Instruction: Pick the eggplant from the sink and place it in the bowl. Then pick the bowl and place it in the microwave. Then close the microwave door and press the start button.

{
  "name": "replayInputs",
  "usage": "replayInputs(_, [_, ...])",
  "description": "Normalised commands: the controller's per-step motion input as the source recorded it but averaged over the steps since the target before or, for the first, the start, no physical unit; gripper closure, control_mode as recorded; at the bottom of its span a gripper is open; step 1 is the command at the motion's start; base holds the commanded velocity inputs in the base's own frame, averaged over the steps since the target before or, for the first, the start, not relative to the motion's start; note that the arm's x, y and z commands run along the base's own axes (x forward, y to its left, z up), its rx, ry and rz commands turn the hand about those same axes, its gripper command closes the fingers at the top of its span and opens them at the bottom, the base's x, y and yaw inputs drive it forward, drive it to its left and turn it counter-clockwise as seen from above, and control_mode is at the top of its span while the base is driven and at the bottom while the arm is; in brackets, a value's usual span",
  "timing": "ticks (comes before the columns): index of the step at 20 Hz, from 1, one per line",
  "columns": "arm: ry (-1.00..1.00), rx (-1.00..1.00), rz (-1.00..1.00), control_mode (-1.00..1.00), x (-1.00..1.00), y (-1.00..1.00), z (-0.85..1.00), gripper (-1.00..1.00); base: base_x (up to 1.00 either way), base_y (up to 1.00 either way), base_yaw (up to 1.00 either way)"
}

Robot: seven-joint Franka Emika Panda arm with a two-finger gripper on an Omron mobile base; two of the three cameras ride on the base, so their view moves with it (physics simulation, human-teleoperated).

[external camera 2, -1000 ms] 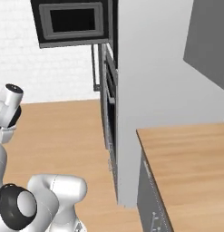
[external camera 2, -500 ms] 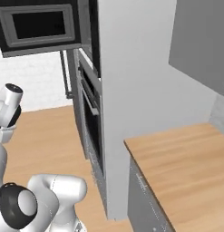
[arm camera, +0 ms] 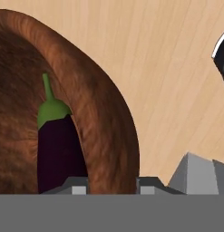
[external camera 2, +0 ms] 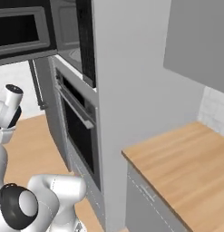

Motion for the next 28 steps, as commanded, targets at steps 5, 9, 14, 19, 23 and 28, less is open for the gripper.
replayInputs(5, [0.0,0.0,0.0,1.0,0.0,0.0,0.0,1.0,0.0,0.73,-0.46])
replayInputs(9, [0.0,0.0,0.0,1.0,0.0,0.0,0.0,1.0,0.06,0.67,-0.5])
replayInputs(14, [0.0,0.0,0.0,1.0,0.0,0.0,0.0,1.0,0.2,0.74,-0.54])
replayInputs(19, [0.0,0.0,0.0,1.0,0.0,0.0,0.0,1.0,0.0,0.79,-0.48])
replayInputs(23, [0.0,0.0,0.0,1.0,0.0,0.0,0.0,1.0,0.0,0.56,-0.52])
replayInputs(28, [0.0,0.0,0.0,1.0,0.0,0.0,0.0,1.0,-0.01,0.47,-0.48])
